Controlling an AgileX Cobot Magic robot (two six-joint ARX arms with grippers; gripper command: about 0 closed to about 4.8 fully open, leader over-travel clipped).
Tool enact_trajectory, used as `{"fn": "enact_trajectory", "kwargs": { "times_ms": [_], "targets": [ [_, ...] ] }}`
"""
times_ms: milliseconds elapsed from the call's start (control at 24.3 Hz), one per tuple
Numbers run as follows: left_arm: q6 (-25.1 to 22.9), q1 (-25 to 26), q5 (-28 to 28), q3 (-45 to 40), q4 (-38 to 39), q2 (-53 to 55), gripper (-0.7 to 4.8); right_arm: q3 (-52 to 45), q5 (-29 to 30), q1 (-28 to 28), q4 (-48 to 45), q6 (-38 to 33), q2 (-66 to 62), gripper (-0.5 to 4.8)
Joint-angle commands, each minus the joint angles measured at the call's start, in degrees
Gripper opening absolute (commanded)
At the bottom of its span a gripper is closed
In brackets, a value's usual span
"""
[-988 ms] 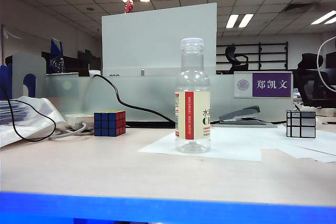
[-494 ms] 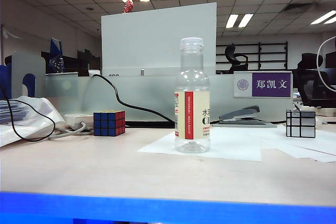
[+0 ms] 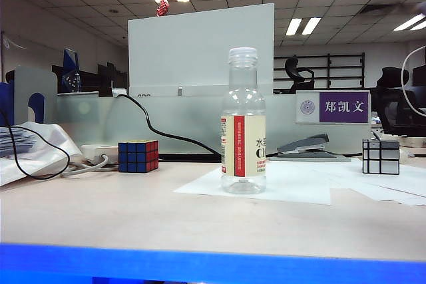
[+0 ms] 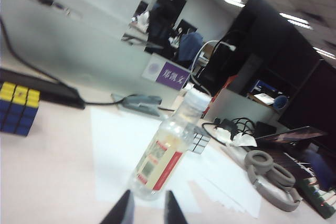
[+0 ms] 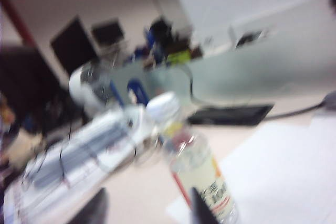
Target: Flip the plastic bottle upside down.
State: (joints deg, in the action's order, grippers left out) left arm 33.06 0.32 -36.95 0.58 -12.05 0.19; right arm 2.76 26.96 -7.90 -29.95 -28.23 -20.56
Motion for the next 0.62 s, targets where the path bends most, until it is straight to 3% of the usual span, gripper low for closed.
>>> {"fn": "enact_trajectory", "kwargs": {
  "times_ms": [41,247,412,618],
  "targets": [
    [-1.5,-1.0,0.1,1.0,-2.1,0.0,0.88,7.1,-3.0,-7.4,-2.1,12.1,-10.7,3.34],
    [-2.8,-1.3,1.3,1.4,-1.6,0.0,0.94,19.8,-12.6,-18.4,-2.0,24.5,-29.2,4.79],
    [-2.6,-1.1,1.1,1.4,-1.6,0.0,1.60,27.1,-15.7,-20.0,-2.0,27.3,-39.2,4.79],
    [-2.6,-1.1,1.2,1.5,-0.9,0.0,1.61,34.1,-15.7,-20.1,-2.1,32.3,-49.3,4.79]
  ]
}}
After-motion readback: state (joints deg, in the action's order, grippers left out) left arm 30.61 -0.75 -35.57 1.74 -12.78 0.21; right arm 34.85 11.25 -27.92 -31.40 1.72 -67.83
